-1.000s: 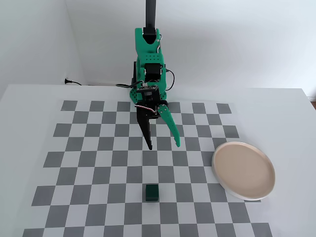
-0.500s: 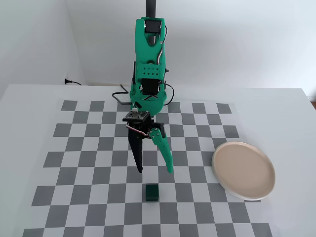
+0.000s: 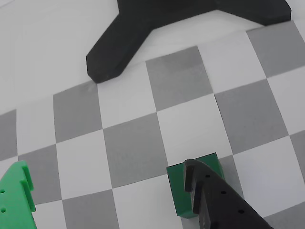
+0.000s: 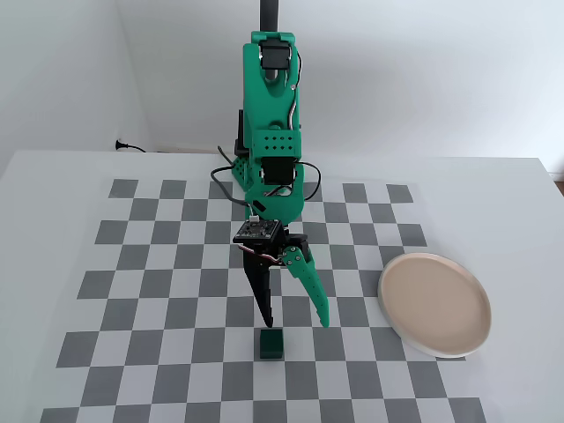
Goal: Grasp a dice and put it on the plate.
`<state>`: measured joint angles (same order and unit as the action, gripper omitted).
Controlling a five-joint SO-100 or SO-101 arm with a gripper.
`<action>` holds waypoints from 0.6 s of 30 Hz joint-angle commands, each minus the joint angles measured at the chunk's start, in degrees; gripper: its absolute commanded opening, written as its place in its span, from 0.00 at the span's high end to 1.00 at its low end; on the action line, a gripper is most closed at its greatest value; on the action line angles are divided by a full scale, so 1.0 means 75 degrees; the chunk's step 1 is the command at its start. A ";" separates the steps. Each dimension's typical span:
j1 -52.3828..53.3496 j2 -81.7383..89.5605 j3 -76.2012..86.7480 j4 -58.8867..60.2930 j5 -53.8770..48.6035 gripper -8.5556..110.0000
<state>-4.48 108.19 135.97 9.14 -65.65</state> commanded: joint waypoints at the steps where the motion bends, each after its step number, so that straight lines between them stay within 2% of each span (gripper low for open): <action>1: -0.0047 -0.0176 -0.0715 -0.0199 0.0516 0.69; 6: 0.0000 -0.0668 -0.0809 -0.0445 0.0762 0.69; 18: -0.0223 -0.0949 -0.1043 -0.1605 -0.2180 0.70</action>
<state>-5.71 100.81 134.21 0.44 -77.52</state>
